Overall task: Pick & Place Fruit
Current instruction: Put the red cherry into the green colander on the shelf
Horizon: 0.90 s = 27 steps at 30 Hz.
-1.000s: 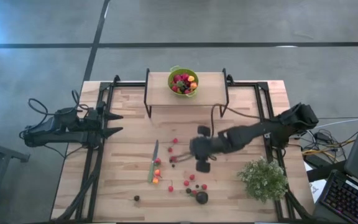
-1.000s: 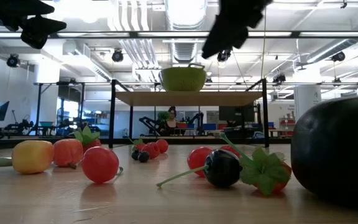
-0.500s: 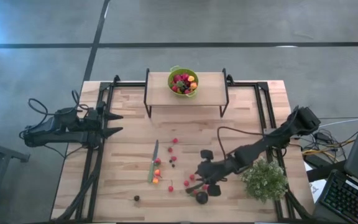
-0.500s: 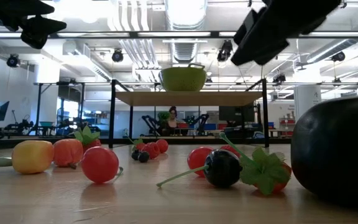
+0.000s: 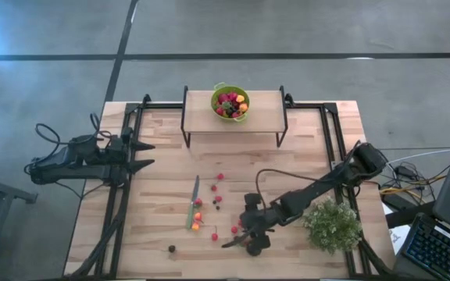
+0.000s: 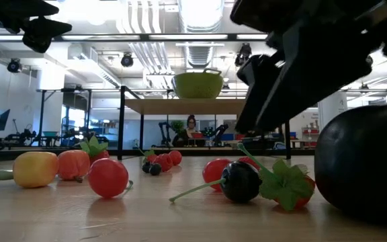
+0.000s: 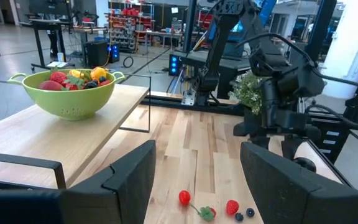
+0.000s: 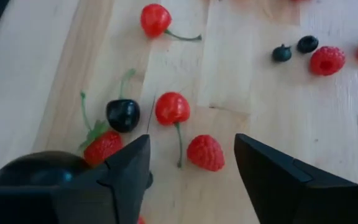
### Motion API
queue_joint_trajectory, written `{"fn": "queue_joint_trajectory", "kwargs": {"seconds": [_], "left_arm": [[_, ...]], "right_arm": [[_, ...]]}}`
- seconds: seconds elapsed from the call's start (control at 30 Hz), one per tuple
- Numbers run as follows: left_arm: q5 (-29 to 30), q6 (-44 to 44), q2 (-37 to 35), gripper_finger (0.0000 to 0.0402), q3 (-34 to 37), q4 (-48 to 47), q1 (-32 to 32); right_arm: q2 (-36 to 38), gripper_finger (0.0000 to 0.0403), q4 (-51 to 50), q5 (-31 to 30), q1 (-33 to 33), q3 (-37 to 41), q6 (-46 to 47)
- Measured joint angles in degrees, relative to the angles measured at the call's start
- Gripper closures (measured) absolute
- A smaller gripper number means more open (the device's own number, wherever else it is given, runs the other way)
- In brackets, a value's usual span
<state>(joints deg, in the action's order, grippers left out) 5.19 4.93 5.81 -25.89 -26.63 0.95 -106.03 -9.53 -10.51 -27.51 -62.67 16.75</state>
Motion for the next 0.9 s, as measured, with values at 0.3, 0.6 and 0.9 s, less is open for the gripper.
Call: {"fn": "queue_joint_trajectory", "kwargs": {"seconds": [0.3,0.6,0.9], "left_arm": [[-0.02,0.00,0.00,0.0161,-0.02,0.02,0.01],[-0.01,0.00,0.00,0.0161,-0.01,-0.06,0.00],[-0.01,0.00,0.00,0.0161,0.00,-0.04,0.00]], "right_arm": [[-4.48,0.0165,0.61,-2.79,0.41,-1.30,-0.07],[-7.24,0.0201,0.28,-3.14,0.73,-1.22,2.49],[-6.74,0.0252,0.98,-2.92,0.74,-0.05,3.01]]}}
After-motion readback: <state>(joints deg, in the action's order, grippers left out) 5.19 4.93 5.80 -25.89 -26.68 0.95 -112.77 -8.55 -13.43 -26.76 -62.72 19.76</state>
